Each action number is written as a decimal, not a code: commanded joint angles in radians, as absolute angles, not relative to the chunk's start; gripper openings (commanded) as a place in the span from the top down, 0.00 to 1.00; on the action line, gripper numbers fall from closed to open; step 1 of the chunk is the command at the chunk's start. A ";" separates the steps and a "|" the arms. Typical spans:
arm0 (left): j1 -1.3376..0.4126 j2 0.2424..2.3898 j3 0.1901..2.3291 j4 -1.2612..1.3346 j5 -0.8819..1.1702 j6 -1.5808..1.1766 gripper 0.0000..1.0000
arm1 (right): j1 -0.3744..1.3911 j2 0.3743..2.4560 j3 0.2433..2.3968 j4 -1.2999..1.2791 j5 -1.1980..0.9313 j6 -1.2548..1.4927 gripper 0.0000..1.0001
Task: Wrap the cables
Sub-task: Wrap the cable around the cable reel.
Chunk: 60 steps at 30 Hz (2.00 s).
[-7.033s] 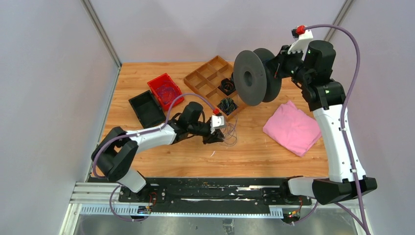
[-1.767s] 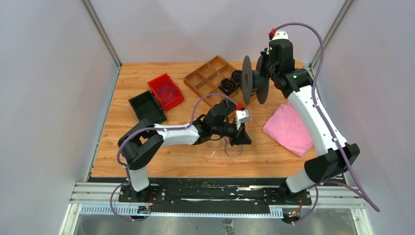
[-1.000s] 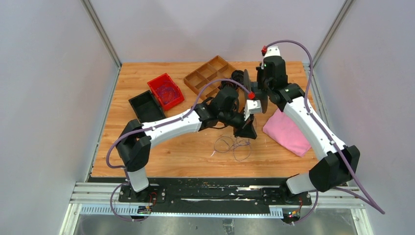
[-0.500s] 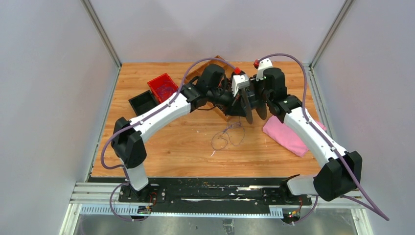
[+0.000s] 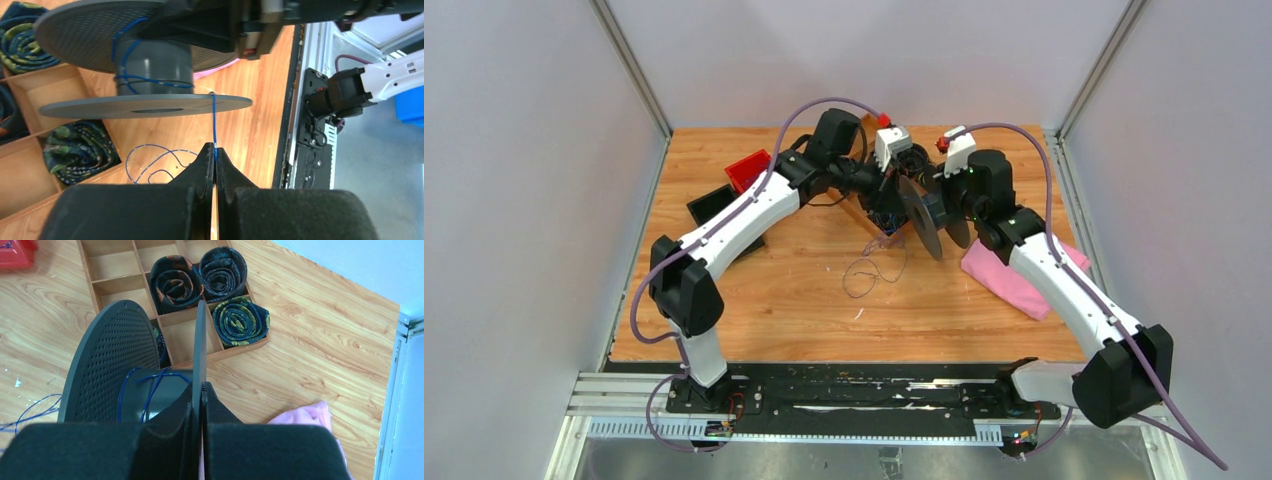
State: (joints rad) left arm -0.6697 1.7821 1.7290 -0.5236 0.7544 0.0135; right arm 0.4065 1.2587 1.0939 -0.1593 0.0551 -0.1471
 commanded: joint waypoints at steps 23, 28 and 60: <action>-0.497 1.879 1.829 -0.576 0.697 0.014 1.00 | 0.420 1.146 1.068 -0.164 -0.117 -0.207 0.99; -0.479 1.880 1.790 -0.579 0.682 0.054 0.98 | 0.420 1.143 1.103 -0.198 -0.139 -0.194 0.99; -0.455 1.885 1.534 -0.340 0.664 0.002 0.84 | 0.386 1.195 1.335 -0.321 -0.265 -0.058 0.99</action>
